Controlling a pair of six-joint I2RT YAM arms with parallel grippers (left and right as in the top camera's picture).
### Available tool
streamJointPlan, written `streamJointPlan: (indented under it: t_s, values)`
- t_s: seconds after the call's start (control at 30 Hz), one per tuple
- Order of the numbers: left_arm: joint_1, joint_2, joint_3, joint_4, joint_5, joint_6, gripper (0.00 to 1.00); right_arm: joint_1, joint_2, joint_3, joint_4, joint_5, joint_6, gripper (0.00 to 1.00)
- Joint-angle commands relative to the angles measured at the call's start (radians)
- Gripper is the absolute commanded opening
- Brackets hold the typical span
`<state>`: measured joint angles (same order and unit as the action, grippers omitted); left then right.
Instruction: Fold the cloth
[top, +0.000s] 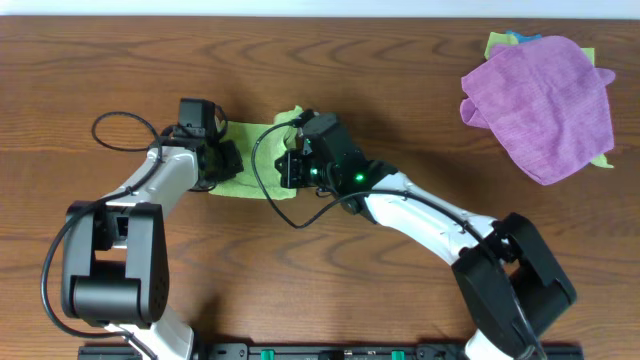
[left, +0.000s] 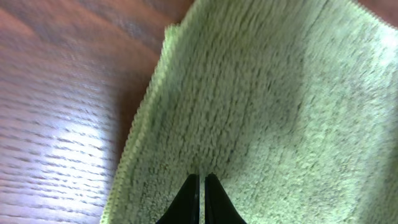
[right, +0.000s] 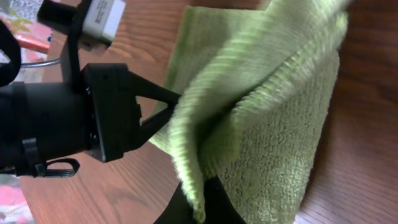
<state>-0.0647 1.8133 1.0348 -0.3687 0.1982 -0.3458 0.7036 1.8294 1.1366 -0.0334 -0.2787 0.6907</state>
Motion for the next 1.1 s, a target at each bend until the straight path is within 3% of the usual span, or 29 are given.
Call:
streamJointPlan:
  t_s: [0.0, 0.63, 1.07]
  values:
    - [0.029, -0.013, 0.04, -0.018, -0.014, 0.02, 0.06, 0.022, -0.026, 0.042, -0.008, 0.036, -0.035, 0.01]
    - [0.263, -0.236, 0.063, -0.137, -0.014, 0.106, 0.06, 0.066, 0.175, 0.267, -0.055, 0.056, -0.057, 0.01]
    - [0.276, -0.266, 0.063, -0.159, -0.014, 0.106, 0.06, 0.122, 0.303, 0.407, -0.103, 0.054, -0.078, 0.01]
